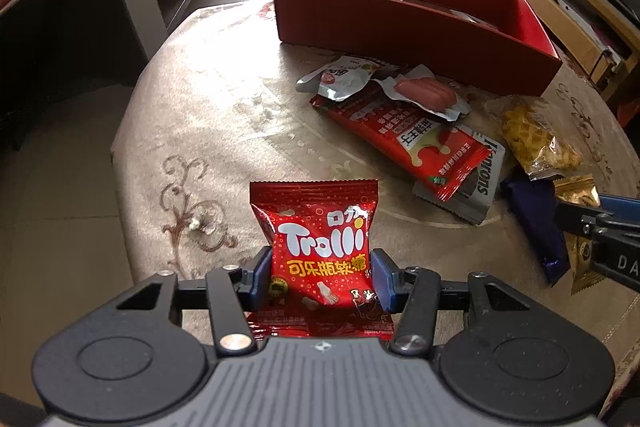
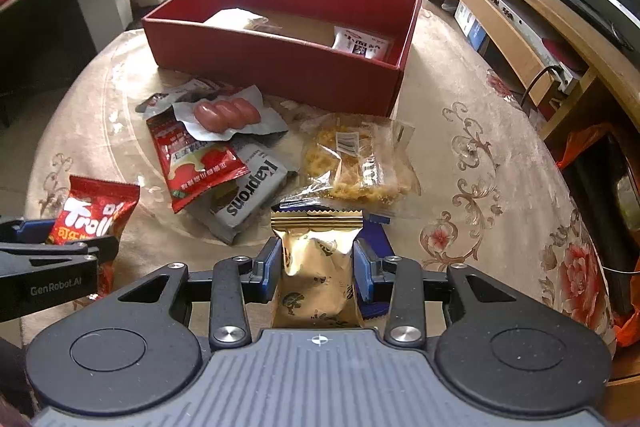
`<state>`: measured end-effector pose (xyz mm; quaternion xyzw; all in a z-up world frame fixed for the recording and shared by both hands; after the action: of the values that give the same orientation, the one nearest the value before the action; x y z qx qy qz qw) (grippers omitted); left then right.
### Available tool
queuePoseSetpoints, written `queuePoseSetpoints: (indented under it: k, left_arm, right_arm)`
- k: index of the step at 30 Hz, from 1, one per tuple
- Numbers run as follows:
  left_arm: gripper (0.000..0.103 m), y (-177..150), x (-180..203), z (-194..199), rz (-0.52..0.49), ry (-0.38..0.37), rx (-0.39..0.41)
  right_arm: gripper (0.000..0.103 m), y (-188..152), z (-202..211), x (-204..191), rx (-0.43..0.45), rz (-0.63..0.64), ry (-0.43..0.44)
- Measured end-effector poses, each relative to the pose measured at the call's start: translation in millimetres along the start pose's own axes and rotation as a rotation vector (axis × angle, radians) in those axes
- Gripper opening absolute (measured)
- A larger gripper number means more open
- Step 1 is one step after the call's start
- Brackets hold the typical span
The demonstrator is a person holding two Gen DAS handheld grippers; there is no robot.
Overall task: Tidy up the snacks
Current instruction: 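Carry the Trolli bag with the left tool while the right tool carries the gold packet to the box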
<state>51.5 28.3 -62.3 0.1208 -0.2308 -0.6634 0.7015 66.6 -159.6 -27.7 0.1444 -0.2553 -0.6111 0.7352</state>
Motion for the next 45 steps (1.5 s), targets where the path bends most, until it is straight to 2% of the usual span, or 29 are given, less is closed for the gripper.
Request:
queuePoseSetpoints:
  k: [5, 9, 20, 25, 35, 45]
  left_arm:
    - [0.050, 3, -2, 16, 0.010, 0.015, 0.024]
    - [0.049, 14, 3, 26, 0.011, -0.006, 0.049]
    - [0.049, 73, 22, 27, -0.003, -0.076, 0.128]
    - [0.049, 108, 30, 19, -0.003, -0.084, 0.165]
    - [0.049, 164, 48, -8, -0.014, -0.087, 0.187]
    - [0.049, 200, 54, -38, -0.019, -0.061, 0.203]
  right_arm:
    - [0.046, 5, 11, 4, 0.028, -0.014, 0.015]
    - [0.046, 11, 20, 10, 0.058, -0.042, 0.029]
    - [0.046, 41, 11, 19, 0.079, -0.103, 0.040]
    - [0.046, 65, 2, 23, 0.096, -0.125, 0.037]
    - [0.046, 113, -21, 30, 0.121, -0.162, 0.043]
    - [0.046, 146, -53, 31, 0.121, -0.161, 0.041]
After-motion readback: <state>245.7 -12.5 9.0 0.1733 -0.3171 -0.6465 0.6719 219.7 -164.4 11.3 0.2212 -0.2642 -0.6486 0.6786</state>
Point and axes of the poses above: each gripper's, at about its wrist camera, not at the fingertips, and z roughly against the way its jaws point, x to its right, y to its top, the point moved 4 cm from there along -z, roughly the way its jaws point, and after that the axes turned 8 degrees about -y, right-handed, at the moved point
